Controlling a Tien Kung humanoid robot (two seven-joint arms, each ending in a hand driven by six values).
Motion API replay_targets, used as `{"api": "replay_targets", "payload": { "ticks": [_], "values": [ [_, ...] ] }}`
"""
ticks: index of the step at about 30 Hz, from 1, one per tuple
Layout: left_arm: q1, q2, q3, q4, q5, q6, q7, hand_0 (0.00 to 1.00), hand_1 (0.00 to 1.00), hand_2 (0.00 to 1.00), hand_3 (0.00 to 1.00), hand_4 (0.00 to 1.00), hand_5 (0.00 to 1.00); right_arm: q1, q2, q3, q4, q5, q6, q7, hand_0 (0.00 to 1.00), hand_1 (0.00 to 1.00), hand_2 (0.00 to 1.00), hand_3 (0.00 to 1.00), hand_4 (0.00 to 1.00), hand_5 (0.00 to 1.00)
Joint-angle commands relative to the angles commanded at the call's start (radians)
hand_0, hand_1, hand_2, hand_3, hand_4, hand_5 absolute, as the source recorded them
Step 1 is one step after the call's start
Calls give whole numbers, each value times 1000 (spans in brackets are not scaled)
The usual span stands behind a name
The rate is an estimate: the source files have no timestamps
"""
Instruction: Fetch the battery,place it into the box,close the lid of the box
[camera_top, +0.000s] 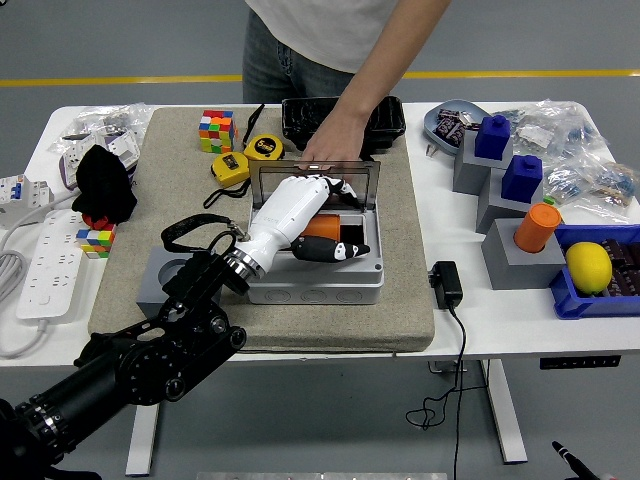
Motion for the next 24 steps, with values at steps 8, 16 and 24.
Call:
{"api": "replay_targets", "payload": {
  "ticks": [8,16,24],
  "values": [
    [1,0,5,-32,13,-5,11,669,725,671,636,998,401,1,0,4,0,1,-1,0,786,706,709,761,998,998],
    [1,0,9,-104,33,7,7,464,551,537,541,998,430,1,2,5,0,3,-2,1,785,706,709,760,998,998],
    [-12,0,7,-162,8,74,-46,376,403,427,455,998,452,3,2,5,0,4,-2,1,786,706,709,760,998,998]
  ]
}}
